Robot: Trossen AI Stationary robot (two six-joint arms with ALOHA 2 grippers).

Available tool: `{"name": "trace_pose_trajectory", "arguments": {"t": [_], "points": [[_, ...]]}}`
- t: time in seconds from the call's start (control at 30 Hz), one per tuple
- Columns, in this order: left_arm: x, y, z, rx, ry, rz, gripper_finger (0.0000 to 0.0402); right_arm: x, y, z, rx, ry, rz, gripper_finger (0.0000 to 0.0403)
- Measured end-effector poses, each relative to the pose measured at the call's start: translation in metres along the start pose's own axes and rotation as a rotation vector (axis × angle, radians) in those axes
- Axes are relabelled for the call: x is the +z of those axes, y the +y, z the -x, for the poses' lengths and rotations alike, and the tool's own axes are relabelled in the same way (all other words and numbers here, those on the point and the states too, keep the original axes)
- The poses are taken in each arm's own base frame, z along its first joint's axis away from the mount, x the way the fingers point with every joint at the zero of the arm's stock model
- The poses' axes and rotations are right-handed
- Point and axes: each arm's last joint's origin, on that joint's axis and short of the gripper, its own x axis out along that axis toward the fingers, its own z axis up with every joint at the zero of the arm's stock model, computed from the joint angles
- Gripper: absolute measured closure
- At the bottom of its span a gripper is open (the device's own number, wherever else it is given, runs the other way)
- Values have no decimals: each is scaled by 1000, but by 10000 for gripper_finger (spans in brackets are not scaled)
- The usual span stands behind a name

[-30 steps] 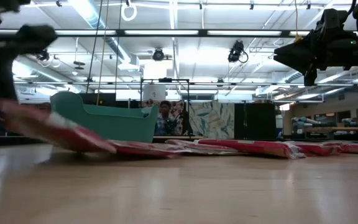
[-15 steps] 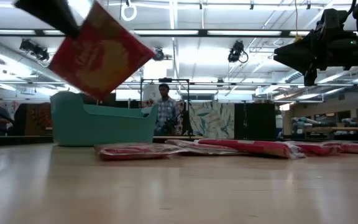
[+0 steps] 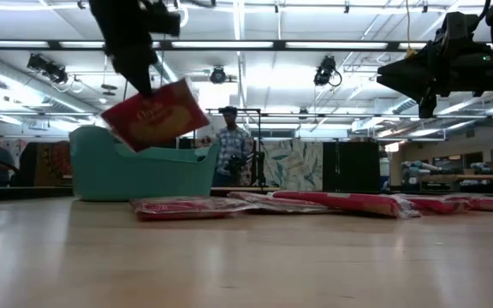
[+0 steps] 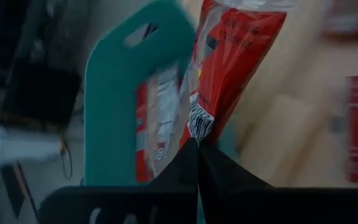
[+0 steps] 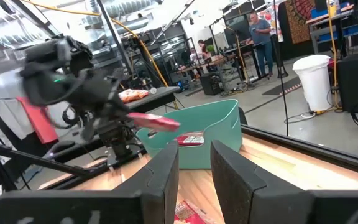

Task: Sort popcorn bags into baskets
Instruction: Put the popcorn bag into the green bin

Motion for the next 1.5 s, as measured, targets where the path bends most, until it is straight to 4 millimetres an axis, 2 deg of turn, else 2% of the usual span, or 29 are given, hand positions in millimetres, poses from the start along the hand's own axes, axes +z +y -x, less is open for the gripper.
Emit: {"name": "trace_pose_trajectory", "arguments": {"t": [0.23, 0.47, 0.6, 0.8, 1.0, 1.2, 1.33, 1.5], "points": [[10, 48, -50, 42, 186, 129, 400, 0, 0, 0, 0, 0, 0, 305], [7, 75, -98, -4, 270, 203, 399, 0, 0, 0, 0, 1, 0, 305], [4, 81, -114, 8, 329, 219, 399, 0, 0, 0, 1, -1, 0, 305], [4, 73, -132, -64, 392, 225, 391, 0, 0, 0, 1, -2, -1, 305], [12, 63, -132, -102, 324, 209, 319, 0, 0, 0, 1, -3, -1, 305], [26, 55, -116, -188, 234, 105, 253, 0, 0, 0, 1, -2, -1, 305], [32, 28, -100, -383, 131, -82, 243, 0, 0, 0, 1, -3, -1, 305], [18, -10, -82, -517, 109, -295, 242, 0, 0, 0, 0, -2, -1, 305]]}}
